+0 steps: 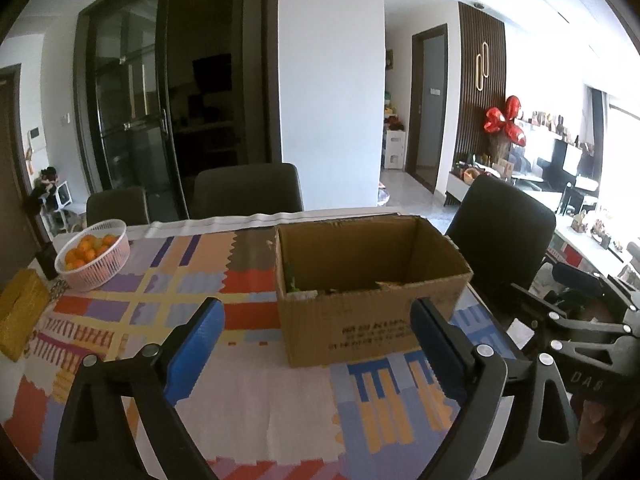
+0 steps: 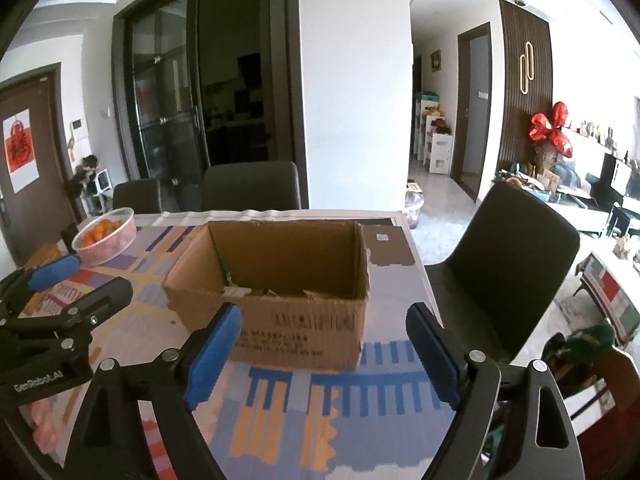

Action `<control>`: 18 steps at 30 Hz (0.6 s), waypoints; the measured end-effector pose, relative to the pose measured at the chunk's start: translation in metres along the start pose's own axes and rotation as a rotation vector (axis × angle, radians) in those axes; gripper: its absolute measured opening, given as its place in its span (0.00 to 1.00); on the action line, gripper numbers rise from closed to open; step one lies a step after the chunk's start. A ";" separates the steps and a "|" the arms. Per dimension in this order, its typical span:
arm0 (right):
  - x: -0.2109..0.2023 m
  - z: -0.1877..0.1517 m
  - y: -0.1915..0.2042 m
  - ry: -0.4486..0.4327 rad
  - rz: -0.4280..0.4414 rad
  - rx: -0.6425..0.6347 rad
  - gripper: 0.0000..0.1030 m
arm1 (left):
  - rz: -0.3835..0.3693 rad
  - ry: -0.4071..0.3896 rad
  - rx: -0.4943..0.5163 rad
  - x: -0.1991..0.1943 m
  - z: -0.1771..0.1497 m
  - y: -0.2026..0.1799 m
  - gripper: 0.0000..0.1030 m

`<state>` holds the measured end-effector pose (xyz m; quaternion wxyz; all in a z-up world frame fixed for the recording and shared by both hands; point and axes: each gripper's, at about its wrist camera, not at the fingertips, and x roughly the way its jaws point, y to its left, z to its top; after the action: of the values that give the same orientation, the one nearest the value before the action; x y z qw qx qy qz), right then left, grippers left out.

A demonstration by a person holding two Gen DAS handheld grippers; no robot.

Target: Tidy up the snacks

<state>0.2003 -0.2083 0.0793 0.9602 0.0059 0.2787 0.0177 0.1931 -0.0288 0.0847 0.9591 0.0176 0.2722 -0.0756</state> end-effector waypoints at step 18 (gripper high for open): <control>-0.079 -0.057 0.018 -0.053 -0.022 -0.032 0.87 | 0.024 -0.048 -0.001 -0.073 -0.053 0.000 0.99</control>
<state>0.1021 -0.1935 0.0738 0.9674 -0.0123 0.2529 0.0115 0.1043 -0.0149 0.0781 0.9662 0.0185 0.2489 -0.0644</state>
